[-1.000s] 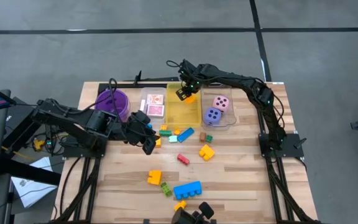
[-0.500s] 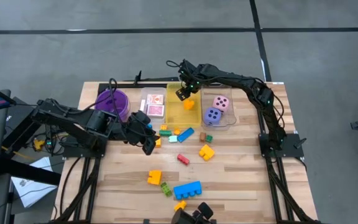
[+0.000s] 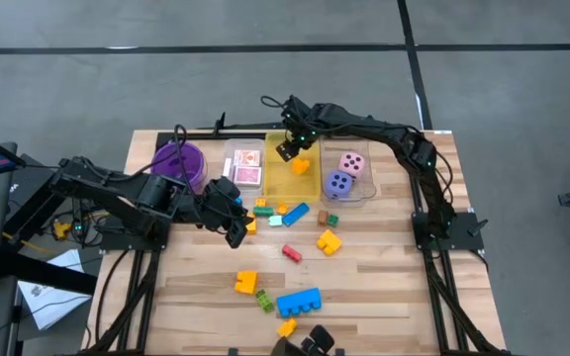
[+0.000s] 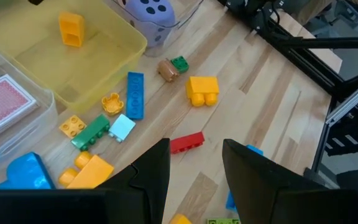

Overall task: Pick & Place Toys
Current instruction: Put the red gamepiece into the yellow bin

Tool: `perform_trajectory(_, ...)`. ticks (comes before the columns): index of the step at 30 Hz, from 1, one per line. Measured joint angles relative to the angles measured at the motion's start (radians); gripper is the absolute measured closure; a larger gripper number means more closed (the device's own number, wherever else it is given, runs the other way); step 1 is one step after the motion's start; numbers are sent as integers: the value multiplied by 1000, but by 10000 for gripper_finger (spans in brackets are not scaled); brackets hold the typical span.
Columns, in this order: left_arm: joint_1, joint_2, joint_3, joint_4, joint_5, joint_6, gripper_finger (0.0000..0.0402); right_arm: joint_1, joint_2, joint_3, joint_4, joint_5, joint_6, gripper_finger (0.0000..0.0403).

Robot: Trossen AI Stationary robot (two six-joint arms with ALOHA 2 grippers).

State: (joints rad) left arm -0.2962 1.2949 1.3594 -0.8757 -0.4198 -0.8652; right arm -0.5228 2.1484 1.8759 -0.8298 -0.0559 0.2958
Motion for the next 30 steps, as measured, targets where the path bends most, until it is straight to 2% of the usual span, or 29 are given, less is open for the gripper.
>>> perform_trajectory(14, 0, 0, 0, 1, 7, 79, 257, 88, -136, 0, -16, 1, 88, 195)
perform_trajectory(24, 0, -5, 0, -1, 25, 133, 257, 287, -155, 0, -145, 28, 128, 194)
perform_trajectory(30, -1, -51, 1, -16, 39, 151, 257, 385, -155, 0, -204, 54, 221, 174)
